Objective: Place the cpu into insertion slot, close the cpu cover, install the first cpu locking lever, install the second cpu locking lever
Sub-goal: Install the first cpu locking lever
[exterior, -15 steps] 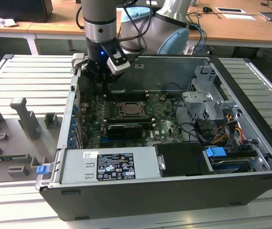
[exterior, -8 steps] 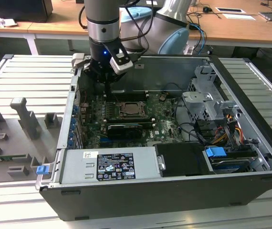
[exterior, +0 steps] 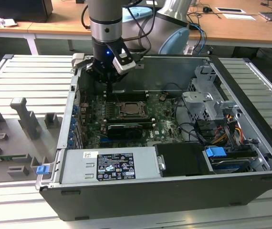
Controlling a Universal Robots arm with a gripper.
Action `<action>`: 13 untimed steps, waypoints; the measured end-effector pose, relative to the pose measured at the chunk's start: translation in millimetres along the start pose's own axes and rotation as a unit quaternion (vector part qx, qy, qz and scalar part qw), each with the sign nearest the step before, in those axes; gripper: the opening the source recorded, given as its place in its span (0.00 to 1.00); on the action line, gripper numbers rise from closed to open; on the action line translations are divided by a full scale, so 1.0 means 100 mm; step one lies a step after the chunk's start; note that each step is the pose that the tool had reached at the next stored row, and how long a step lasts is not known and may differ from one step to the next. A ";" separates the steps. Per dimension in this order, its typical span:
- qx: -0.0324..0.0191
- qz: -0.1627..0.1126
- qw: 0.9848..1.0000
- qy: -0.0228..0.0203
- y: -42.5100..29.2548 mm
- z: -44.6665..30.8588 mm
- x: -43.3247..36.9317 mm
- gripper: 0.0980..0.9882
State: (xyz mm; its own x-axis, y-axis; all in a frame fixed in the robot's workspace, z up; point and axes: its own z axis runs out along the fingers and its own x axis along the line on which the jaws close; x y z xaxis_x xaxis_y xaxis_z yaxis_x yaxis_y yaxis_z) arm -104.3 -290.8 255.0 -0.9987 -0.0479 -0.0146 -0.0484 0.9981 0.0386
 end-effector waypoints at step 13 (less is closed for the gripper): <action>0.000 0.000 1.000 0.000 -0.008 0.002 -0.161 0.01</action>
State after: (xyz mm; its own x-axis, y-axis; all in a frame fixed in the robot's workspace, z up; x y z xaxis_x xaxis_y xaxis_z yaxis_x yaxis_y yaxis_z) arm -88.2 -290.8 255.0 -0.9987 -0.0480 -0.0144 -0.0485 0.9981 0.0385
